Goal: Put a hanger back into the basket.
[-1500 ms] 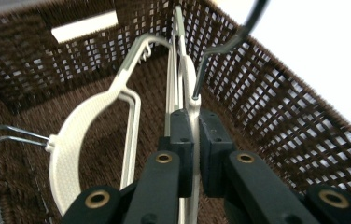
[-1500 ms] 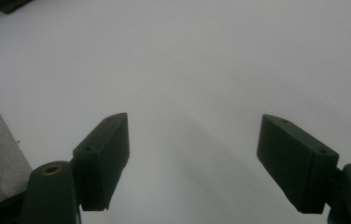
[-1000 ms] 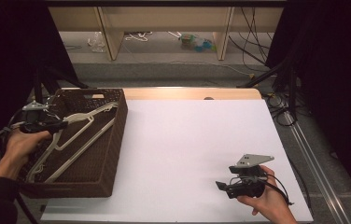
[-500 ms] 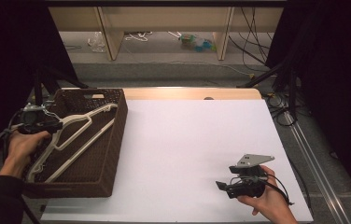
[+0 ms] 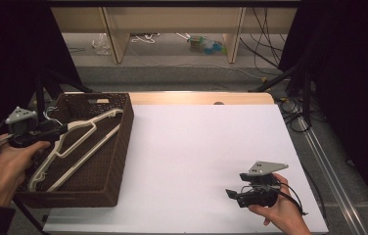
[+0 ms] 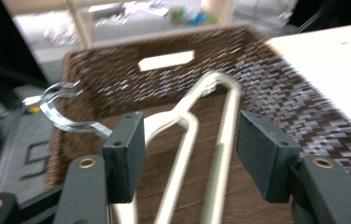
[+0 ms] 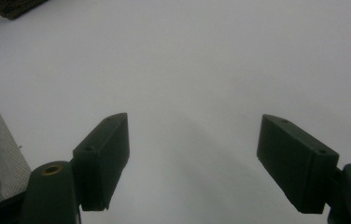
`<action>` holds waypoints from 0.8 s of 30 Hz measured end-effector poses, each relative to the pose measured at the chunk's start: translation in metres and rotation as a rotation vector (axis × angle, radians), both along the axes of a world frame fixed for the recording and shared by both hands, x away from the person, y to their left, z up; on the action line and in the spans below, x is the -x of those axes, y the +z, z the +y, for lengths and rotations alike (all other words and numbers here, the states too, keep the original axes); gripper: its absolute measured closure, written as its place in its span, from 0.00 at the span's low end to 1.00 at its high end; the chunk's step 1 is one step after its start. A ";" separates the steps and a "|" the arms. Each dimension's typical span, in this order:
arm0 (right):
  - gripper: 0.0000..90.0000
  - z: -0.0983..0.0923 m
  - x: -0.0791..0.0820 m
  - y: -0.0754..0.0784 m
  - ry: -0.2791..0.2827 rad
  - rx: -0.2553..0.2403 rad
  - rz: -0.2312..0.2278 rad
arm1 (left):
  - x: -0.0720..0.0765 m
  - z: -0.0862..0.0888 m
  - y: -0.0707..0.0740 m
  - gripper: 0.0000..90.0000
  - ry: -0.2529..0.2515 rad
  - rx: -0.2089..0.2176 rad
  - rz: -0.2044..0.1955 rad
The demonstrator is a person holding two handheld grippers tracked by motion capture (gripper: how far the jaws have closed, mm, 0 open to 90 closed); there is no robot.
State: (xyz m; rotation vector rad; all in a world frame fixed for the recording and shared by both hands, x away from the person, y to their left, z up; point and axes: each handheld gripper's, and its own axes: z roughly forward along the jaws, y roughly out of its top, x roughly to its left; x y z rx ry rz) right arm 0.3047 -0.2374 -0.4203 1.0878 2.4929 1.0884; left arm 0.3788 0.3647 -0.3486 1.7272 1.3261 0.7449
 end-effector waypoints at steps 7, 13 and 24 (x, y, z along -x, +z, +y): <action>0.29 0.000 0.000 0.002 -0.004 -0.007 -0.018 | 0.030 -0.032 0.008 0.42 -0.099 0.010 -0.051; 0.28 0.000 0.000 0.003 -0.006 -0.024 -0.050 | 0.049 -0.064 0.003 0.38 -0.233 0.127 -0.075; 0.25 0.002 0.003 0.006 -0.012 -0.070 -0.099 | 0.074 -0.125 -0.003 0.33 -0.362 0.054 -0.121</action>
